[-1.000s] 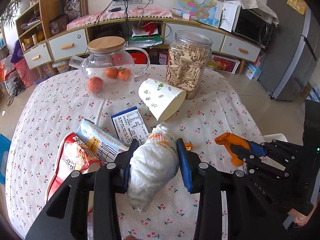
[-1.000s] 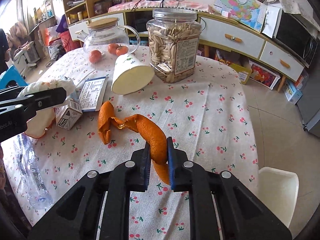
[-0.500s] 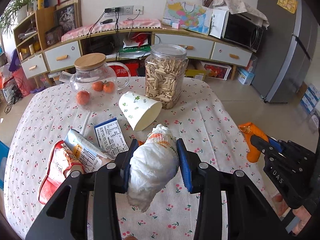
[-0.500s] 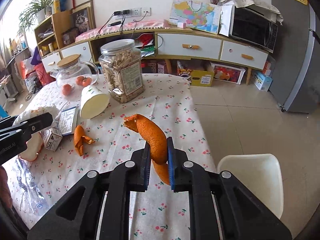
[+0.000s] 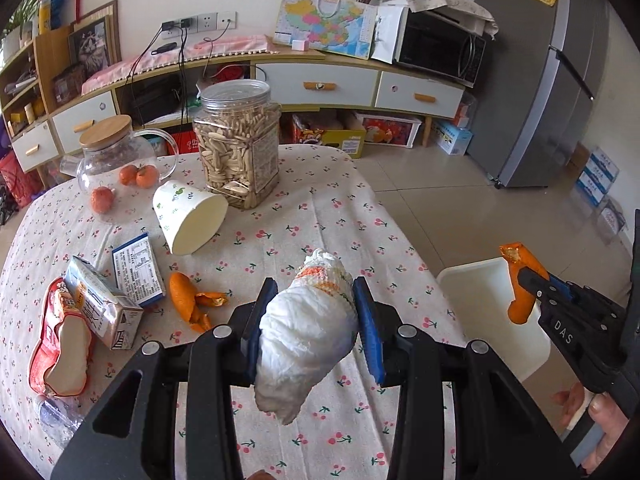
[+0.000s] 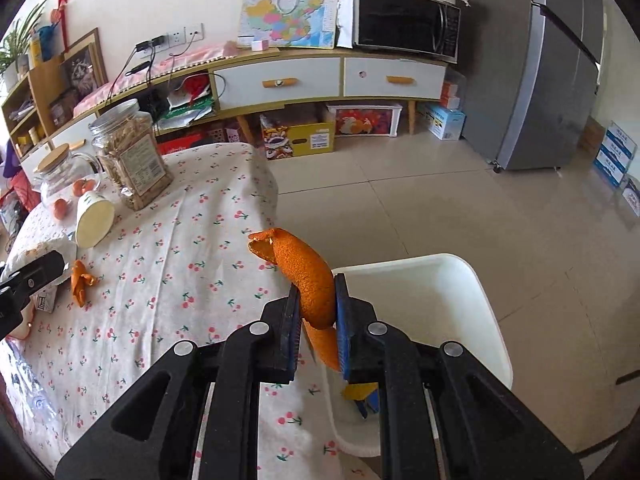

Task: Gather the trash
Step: 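Drop the orange peel from the right gripper into the bin while the left gripper carries the bundle over it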

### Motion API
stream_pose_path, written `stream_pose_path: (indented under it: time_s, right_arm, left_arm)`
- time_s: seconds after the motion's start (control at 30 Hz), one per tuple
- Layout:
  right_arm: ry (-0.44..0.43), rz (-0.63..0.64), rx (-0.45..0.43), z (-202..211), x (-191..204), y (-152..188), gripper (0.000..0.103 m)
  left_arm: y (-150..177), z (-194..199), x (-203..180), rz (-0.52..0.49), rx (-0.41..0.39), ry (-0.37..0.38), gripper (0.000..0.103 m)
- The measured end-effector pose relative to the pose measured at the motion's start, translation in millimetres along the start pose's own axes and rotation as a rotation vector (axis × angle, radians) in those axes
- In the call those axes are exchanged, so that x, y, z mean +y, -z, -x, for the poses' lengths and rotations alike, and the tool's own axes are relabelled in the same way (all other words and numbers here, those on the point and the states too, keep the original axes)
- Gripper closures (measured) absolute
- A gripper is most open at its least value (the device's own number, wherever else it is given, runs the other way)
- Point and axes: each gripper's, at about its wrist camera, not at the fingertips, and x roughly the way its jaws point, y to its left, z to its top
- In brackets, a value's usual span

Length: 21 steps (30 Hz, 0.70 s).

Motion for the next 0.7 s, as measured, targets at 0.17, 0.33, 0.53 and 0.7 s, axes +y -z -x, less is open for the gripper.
stream_pose_path:
  time_s: [0.17,0.33,0.53,0.7]
  right_arm:
    - [0.058,-0.079,0.032,-5,-35,6,0.089]
    - [0.11,-0.135,0.056,-8,-61,10,0.083]
    - [0.193,-0.2,0.026,0,-89,13,0.044]
    - [0.272,-0.251,-0.018,10,-114,10,0.033]
  left_arm:
    - [3,-8,-33,-0.039,0.015,0.033,0.064]
    - [4,-15,-66,-0.076,0.028,0.063,0.064]
    - [5,-22,-103,-0.118,0.041,0.098,0.064]
    - [4,-28,-132,-0.148,0.05,0.129,0.064]
